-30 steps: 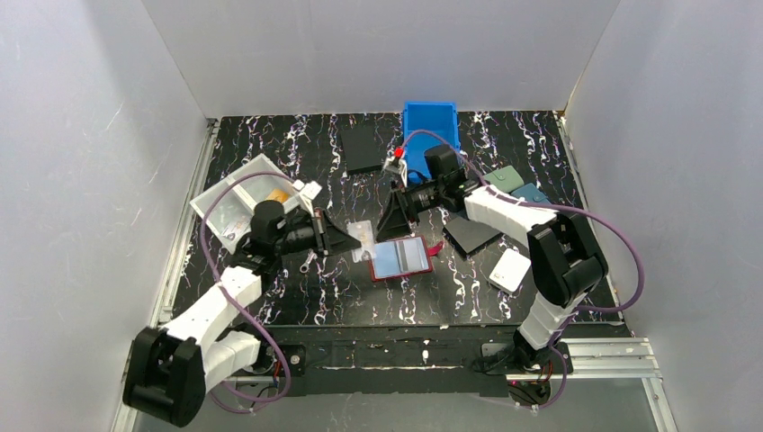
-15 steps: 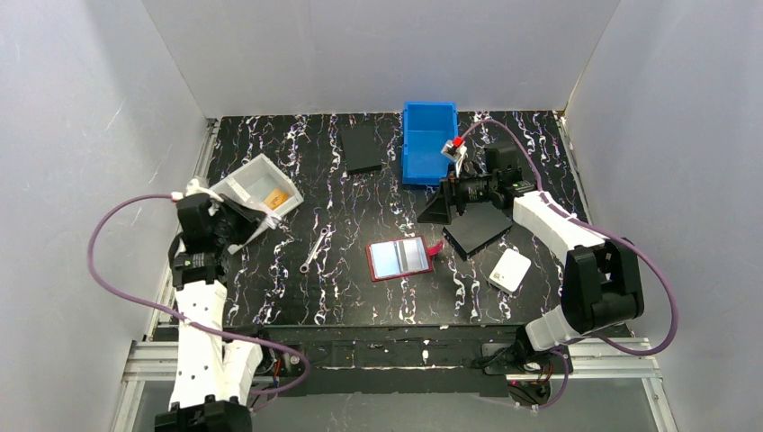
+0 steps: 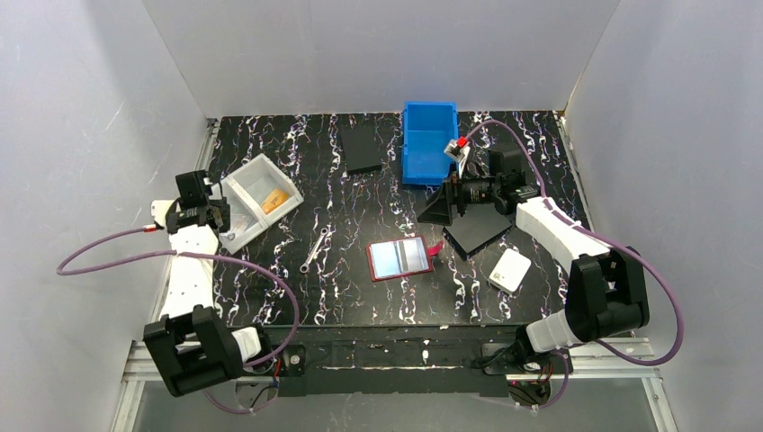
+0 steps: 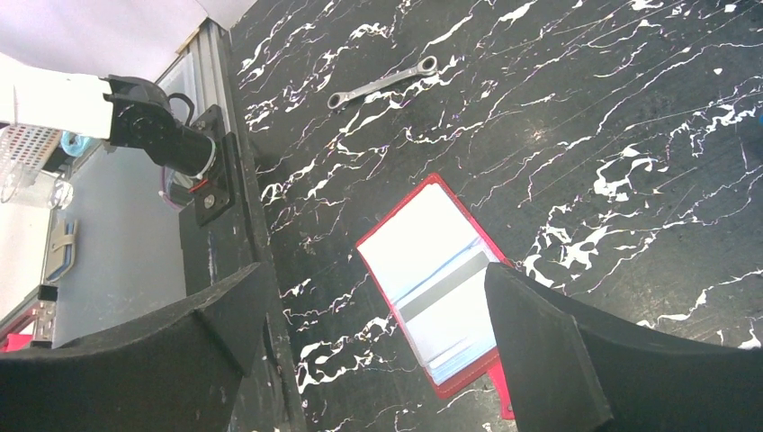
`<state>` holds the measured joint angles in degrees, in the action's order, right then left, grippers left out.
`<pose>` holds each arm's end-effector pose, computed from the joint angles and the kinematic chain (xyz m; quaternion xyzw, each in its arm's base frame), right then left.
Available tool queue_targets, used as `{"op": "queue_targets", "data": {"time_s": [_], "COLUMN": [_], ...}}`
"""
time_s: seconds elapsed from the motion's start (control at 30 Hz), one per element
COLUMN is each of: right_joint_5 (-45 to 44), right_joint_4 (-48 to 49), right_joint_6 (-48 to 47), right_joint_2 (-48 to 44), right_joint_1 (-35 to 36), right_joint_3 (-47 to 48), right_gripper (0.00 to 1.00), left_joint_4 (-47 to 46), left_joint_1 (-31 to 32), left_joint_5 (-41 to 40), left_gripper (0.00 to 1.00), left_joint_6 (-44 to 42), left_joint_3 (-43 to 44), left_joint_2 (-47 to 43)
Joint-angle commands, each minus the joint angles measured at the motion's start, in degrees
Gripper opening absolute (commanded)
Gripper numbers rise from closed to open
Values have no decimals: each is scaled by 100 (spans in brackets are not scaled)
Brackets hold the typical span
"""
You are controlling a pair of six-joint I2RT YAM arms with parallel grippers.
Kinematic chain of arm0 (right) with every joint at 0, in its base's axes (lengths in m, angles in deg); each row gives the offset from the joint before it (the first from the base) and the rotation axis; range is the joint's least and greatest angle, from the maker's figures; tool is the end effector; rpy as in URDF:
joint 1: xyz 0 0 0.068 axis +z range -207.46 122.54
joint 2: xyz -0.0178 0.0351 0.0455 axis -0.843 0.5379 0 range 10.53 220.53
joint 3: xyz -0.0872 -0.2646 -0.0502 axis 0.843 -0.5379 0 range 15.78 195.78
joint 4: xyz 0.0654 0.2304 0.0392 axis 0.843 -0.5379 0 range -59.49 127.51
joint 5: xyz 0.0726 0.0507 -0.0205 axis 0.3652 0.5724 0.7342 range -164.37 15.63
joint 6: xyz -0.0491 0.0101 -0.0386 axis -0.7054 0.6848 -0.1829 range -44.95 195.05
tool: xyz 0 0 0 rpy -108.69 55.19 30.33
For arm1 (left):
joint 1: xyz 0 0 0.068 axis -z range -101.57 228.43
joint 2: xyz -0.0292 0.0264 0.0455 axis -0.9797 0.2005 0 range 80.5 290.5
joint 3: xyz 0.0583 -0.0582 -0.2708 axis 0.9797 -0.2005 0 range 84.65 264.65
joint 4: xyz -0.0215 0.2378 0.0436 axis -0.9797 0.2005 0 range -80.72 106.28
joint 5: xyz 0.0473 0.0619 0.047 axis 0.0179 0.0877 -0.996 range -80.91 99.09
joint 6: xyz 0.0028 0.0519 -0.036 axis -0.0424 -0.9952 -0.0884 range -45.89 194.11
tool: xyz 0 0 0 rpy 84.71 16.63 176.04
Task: Take the credit cards out of the card holder
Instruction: Place the credit card in the storage box.
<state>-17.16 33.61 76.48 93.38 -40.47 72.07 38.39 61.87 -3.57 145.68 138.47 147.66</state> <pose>0.2752 0.1268 0.2883 -0.3387 0.7228 0.4800 0.3638 0.2230 0.0774 0.2912 -0.6645 0.6226 -0.0956 0.4021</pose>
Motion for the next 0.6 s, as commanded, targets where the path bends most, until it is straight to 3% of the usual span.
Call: {"op": "queue_targets", "data": {"time_s": [0.0, 0.57], "right_joint_5": [144, 168], "right_joint_4": [329, 337], "right_joint_6": [107, 156], "right_joint_2": [-111, 32], "right_joint_1": [-27, -30], "right_joint_3": [-65, -132], "right_gripper": [98, 98], "left_joint_4": [-114, -2120], "left_joint_1": [-23, -79], "left_joint_5": [-853, -533], "left_gripper": [0, 0], "left_joint_6": [989, 1101], "left_joint_3": [64, -305], "left_joint_2": [278, 1672]}}
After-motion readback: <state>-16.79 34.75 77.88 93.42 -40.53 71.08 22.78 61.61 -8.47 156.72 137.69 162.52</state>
